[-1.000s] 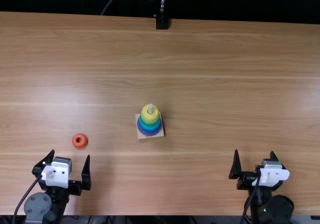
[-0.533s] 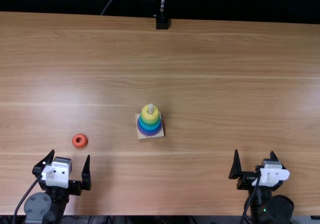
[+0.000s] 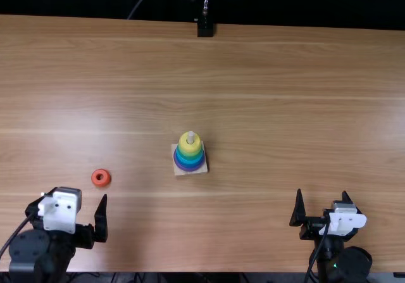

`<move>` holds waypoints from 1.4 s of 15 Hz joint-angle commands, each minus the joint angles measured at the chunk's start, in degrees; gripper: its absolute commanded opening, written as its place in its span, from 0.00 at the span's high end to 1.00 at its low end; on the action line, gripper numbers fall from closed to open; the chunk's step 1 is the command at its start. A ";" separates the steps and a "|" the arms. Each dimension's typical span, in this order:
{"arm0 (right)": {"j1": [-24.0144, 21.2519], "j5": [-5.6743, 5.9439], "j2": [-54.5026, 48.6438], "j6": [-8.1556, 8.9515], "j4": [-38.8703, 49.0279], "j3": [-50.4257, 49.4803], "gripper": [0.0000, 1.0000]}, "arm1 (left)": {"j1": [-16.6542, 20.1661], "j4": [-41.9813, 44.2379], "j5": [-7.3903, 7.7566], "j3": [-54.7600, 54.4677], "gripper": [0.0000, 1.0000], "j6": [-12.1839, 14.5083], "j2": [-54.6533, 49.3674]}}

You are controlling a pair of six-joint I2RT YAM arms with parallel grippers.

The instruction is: Build the Hanoi tower: stack the rings onto the peg from bottom to top in this color order: purple, dark blue, light blue, dark green, light green, yellow, orange.

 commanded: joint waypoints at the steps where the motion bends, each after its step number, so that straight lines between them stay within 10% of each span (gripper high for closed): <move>1: -0.71 1.38 -0.73 0.07 -4.12 -3.66 0.00 | 0.64 -1.99 0.10 5.78 0.00 0.87 7.12; 3: -0.71 1.38 -0.73 0.07 -4.12 -3.66 0.00 | 3.45 -9.58 -2.33 14.74 0.00 0.76 18.55; 6: -0.71 1.38 -0.73 0.07 -4.12 -3.66 0.00 | 9.43 -28.88 -1.27 22.74 0.00 0.87 32.17; 15: -0.71 1.38 -0.73 0.07 -4.12 -3.66 0.00 | 3.28 -15.91 -2.22 29.16 0.00 1.19 60.56; 18: -0.71 1.38 -0.73 0.07 -4.12 -3.66 0.00 | 0.11 -10.74 -7.60 30.39 0.00 1.19 64.87; 21: -0.71 1.38 -0.73 0.07 -4.12 -3.66 0.00 | -1.91 -10.53 -8.44 29.86 0.00 1.08 67.86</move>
